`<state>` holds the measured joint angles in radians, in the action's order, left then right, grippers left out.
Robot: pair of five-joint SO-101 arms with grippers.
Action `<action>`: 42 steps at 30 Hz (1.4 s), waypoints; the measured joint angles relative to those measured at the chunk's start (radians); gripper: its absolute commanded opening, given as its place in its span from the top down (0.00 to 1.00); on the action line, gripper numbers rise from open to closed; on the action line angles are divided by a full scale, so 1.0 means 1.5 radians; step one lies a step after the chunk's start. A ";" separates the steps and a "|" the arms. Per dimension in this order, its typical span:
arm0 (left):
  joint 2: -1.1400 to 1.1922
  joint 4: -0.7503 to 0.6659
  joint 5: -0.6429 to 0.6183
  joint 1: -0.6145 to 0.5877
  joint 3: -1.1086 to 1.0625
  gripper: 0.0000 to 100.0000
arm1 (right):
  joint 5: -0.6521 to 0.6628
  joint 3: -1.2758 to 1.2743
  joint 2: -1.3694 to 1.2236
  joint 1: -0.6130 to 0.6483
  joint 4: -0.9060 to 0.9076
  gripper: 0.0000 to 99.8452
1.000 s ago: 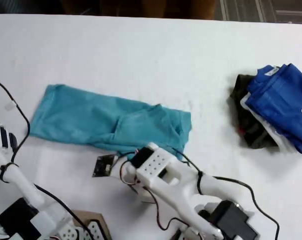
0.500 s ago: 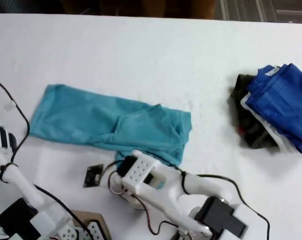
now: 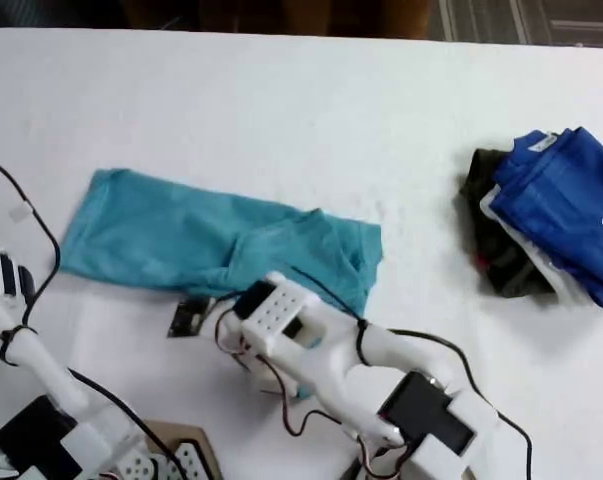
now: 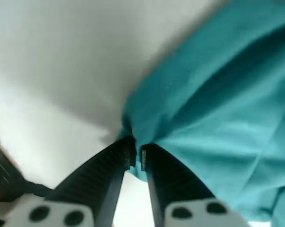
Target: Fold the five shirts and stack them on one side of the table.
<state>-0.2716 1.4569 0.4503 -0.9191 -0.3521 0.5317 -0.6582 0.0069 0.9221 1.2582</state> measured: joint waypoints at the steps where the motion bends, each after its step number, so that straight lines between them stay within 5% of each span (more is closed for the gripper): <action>1: 0.000 0.000 0.000 0.000 0.000 0.84 | 0.000 0.007 0.000 -0.007 0.006 0.98; 16: 0.000 0.000 0.000 0.000 0.000 0.84 | 0.027 0.280 -0.007 -0.167 0.141 0.98; 36: 0.000 0.000 0.000 0.000 0.000 0.84 | 0.130 0.555 -0.244 -0.334 0.023 0.98; 42: 0.000 0.000 0.000 0.000 0.000 0.84 | 0.130 0.681 -0.332 -0.336 0.038 0.75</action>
<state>-0.2716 1.4569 0.4503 -0.9191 -0.3521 0.7265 0.3636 -0.4918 0.4189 1.3149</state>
